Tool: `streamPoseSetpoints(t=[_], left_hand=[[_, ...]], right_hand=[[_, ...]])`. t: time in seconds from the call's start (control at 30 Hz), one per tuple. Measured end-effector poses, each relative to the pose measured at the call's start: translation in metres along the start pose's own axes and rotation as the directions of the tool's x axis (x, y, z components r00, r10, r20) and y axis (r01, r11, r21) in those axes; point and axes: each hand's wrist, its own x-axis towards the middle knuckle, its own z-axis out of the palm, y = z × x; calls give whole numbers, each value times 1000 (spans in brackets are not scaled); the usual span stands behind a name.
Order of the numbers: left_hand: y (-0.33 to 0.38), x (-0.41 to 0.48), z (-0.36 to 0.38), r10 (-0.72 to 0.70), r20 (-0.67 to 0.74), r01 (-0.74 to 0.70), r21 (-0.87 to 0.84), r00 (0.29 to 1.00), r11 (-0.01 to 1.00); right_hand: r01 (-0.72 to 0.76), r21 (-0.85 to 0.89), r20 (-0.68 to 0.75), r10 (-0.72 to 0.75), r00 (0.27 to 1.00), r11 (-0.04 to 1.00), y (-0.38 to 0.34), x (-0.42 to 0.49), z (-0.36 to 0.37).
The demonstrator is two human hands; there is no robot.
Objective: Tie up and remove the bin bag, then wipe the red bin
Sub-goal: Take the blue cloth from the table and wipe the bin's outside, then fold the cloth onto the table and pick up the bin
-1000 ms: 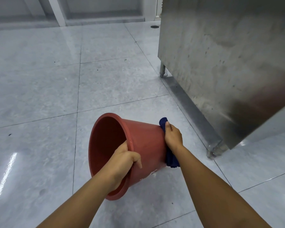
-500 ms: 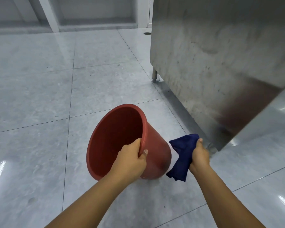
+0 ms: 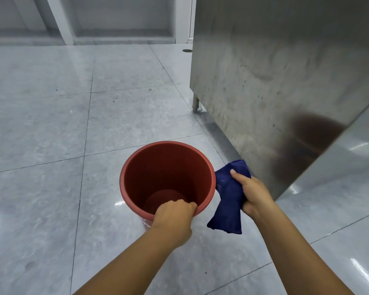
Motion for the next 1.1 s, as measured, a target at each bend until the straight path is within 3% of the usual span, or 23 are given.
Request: streamPoseSetpoints(t=[0.23,0.37,0.43,0.53,0.6,0.7,0.83,1.1], left_hand=[[-9,4,-2,47,25,-45,-90,999,995],[-20,4,-29,-23,216,62,-177,976,982],[-24,11,-61,-21,62,37,-282,998,959],[-19,26,-123,52,-253,-173,-484,966,858],[-8,34,-158,140,-304,-288,-521,942,804],[1,34,-199,232,-279,-337,-427,932,839],[3,8,-264,211,-270,-303,-365,939,880],[26,-71,-469,301,-133,-325,-235,944,916]], right_hand=[[284,-331,128,-255,958,900,-23,-10,6],[379,-385,287,-281,916,842,-45,-17,4],[409,-431,365,-260,894,804,-62,-23,5],[474,-539,473,-215,854,696,-90,-36,18],[512,-556,532,-193,824,655,-105,-46,32],[524,-562,556,-176,812,640,-128,-65,52],[516,-595,549,-158,821,616,-174,-104,69],[495,-655,476,-197,857,571,-322,-226,92]])
